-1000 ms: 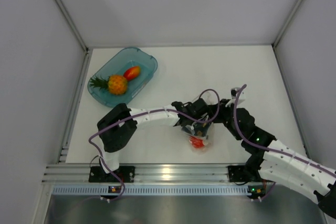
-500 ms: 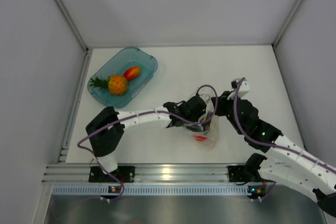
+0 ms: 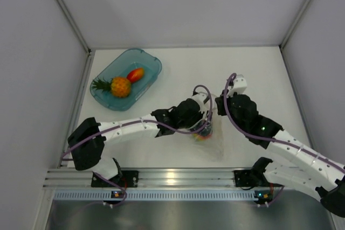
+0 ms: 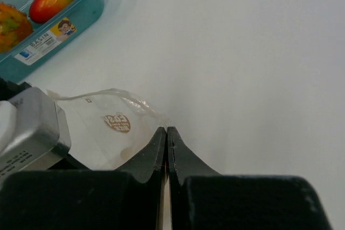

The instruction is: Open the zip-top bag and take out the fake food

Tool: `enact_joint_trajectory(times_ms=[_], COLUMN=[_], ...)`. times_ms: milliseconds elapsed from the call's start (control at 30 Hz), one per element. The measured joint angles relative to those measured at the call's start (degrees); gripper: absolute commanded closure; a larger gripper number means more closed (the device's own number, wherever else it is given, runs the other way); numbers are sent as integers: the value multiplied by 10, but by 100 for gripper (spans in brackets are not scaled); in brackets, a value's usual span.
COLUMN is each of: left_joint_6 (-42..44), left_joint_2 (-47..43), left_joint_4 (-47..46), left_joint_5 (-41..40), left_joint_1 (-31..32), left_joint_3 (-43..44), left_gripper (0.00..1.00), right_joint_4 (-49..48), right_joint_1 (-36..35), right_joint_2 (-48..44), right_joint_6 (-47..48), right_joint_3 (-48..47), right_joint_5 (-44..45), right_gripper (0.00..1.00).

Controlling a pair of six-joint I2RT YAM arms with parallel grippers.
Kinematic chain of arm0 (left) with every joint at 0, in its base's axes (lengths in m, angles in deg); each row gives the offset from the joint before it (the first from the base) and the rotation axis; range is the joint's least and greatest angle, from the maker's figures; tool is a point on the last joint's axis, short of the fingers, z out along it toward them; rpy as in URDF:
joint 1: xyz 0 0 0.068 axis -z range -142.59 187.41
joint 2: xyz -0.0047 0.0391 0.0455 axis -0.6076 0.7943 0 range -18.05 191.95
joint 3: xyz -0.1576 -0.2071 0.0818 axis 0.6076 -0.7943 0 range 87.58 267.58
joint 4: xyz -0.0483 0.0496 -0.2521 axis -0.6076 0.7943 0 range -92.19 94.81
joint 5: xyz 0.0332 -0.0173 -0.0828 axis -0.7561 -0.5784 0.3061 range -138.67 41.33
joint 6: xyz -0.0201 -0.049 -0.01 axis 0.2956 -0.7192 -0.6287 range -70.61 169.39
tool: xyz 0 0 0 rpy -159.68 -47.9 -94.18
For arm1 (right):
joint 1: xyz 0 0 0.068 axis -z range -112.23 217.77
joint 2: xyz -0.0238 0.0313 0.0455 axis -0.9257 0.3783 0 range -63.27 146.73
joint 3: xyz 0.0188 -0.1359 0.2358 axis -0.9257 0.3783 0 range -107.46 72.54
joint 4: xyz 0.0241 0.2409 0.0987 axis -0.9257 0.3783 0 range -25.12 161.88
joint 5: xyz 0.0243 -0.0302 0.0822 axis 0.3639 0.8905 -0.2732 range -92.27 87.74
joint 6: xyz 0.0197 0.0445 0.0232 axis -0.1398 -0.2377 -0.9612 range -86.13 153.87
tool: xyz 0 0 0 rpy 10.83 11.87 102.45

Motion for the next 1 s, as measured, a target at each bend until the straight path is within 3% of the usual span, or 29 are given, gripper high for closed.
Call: enact_joint_trajectory(times_ms=[500,1000], left_joint_6=[63,52], left_joint_2=[-1,23], left_joint_4=[-50,-52], left_joint_5=[-117,-120], left_joint_1=[0,0], left_joint_3=[8,41], left_gripper=[100,100], right_joint_4=[-3,1], right_joint_1=[0,0], right_joint_2=[-48,-68], right_joint_6=[10,7], right_joint_3=[0,16], right_joint_5=[-110,-128], right_gripper=[100,100])
